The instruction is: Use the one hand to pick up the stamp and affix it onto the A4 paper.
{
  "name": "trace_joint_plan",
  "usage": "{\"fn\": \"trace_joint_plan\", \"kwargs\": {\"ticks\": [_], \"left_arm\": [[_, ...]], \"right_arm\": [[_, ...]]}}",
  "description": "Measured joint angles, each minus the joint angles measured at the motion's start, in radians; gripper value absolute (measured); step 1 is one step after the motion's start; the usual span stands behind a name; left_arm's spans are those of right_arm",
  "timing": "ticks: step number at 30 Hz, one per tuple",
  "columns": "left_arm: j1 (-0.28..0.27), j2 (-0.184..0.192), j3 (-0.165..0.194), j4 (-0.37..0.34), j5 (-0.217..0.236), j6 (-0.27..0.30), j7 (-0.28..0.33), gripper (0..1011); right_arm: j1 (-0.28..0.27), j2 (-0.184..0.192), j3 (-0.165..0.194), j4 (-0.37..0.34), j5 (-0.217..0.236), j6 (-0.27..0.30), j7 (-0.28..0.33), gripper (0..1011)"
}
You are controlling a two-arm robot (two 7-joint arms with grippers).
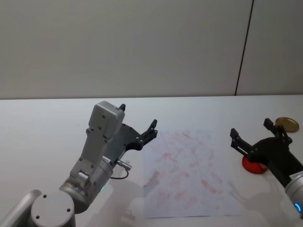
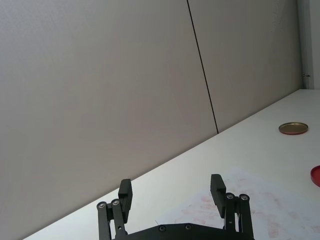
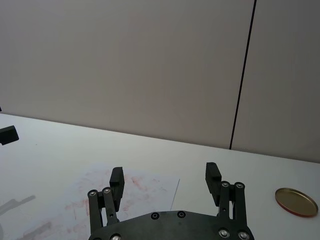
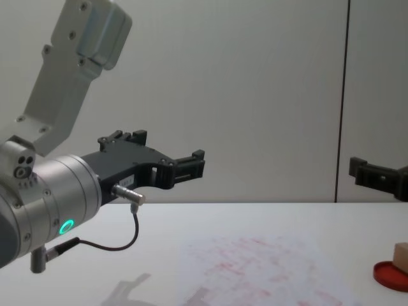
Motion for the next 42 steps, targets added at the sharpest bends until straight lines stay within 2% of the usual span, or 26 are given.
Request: {"fn": "trace_joint_plan", "kwargs": {"ticks": [24, 42], "left_arm": [[0.0, 0.0, 0.0, 0.0, 0.0, 0.0, 0.0, 993], [0.0, 0.0, 0.0, 0.0, 0.0, 0.0, 0.0, 993]], "right_arm": [[0.001, 0.0, 0.001, 0.001, 0.0, 0.0, 0.001, 1001], [0.022, 0.041, 0.042, 0.067, 0.04, 0.054, 0.065, 1001]]}}
